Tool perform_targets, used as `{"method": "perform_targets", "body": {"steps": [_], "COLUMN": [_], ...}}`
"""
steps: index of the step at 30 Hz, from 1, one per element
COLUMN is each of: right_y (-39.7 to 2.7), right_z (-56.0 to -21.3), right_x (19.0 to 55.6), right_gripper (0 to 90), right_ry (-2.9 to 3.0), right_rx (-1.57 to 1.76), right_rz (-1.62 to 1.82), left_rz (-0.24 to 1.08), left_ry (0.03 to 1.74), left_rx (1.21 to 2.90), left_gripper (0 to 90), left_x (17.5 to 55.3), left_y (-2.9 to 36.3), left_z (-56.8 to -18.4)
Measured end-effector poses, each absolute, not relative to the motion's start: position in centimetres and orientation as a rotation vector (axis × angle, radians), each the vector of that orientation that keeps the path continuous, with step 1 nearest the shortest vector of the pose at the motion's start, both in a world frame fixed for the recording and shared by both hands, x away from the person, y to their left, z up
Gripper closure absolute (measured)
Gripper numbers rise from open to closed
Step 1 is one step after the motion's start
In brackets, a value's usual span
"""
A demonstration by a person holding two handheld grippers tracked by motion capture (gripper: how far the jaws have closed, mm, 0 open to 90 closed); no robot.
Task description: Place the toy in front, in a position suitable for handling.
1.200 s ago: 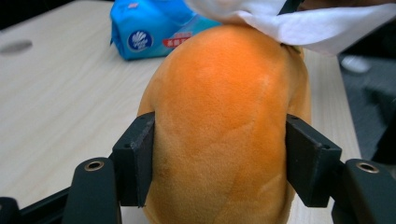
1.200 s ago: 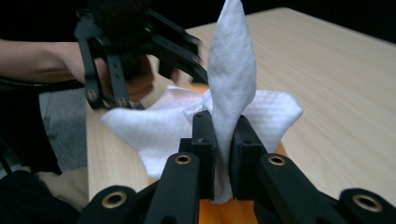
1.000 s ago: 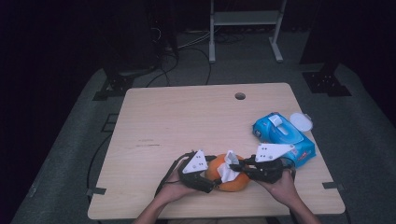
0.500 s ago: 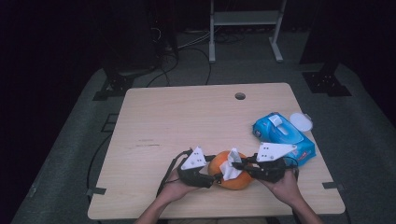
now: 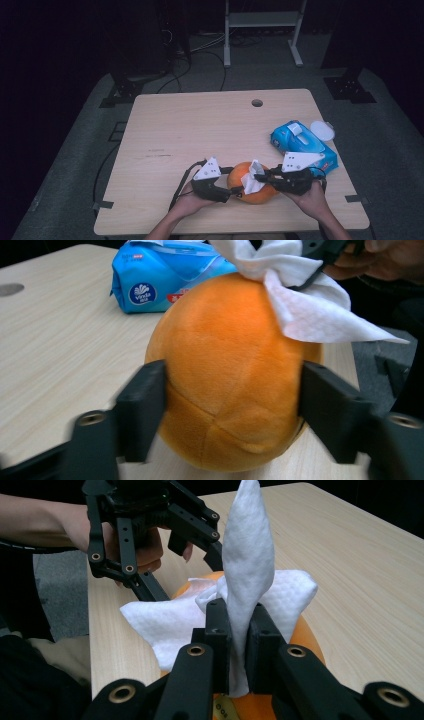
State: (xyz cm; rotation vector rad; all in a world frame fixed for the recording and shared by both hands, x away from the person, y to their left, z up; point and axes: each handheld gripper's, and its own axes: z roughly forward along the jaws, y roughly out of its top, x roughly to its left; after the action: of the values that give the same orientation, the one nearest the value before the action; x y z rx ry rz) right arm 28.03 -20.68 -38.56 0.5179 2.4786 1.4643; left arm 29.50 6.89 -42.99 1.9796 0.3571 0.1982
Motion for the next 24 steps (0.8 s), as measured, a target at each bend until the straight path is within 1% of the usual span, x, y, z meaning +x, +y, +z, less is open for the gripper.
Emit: {"method": "perform_targets", "body": {"steps": [3, 8, 10, 14, 17, 18, 19, 20, 21, 22, 24], "right_y": [-19.9, -17.4, -16.9, -17.9, -19.6, -20.1, -20.4, -20.4, -21.0, -21.0, -20.6], "right_z": [-38.1, -37.7, -37.7, -37.5, -37.6, -37.8, -37.9, -37.9, -38.3, -38.2, -38.0], "right_x": [27.7, 26.8, 26.7, 27.2, 27.7, 27.9, 28.0, 28.0, 27.9, 27.8, 27.5], "right_gripper": [81.7, 81.7, 81.8, 81.9, 81.8, 81.9, 81.8, 81.8, 81.9, 81.9, 81.8], "right_ry": [2.475, 2.493, 2.497, 2.473, 2.451, 2.453, 2.455, 2.455, 2.462, 2.465, 2.469], "right_rx": [0.487, 0.394, 0.380, 0.431, 0.503, 0.526, 0.533, 0.533, 0.551, 0.548, 0.529], "right_rz": [1.419, 1.389, 1.379, 1.391, 1.381, 1.382, 1.388, 1.388, 1.413, 1.408, 1.388], "left_rz": [0.250, 0.327, 0.330, 0.315, 0.296, 0.289, 0.269, 0.269, 0.218, 0.185, 0.189], "left_ry": [0.314, 0.226, 0.217, 0.219, 0.231, 0.241, 0.287, 0.287, 0.345, 0.349, 0.341], "left_rx": [1.991, 2.015, 2.017, 2.014, 2.010, 2.008, 1.996, 1.996, 1.998, 1.995, 1.991], "left_gripper": [39.0, 39.6, 39.6, 40.1, 39.8, 38.2, 34.1, 23.5, 18.6, 18.7, 24.2], "left_x": [29.0, 27.8, 27.8, 27.9, 28.2, 28.3, 28.6, 28.6, 29.1, 29.2, 29.1], "left_y": [6.6, 5.8, 5.9, 6.2, 6.6, 6.7, 6.7, 6.7, 6.4, 6.4, 6.3], "left_z": [-42.7, -42.4, -42.5, -42.7, -43.0, -43.0, -43.1, -43.1, -43.2, -43.4, -43.4]}}
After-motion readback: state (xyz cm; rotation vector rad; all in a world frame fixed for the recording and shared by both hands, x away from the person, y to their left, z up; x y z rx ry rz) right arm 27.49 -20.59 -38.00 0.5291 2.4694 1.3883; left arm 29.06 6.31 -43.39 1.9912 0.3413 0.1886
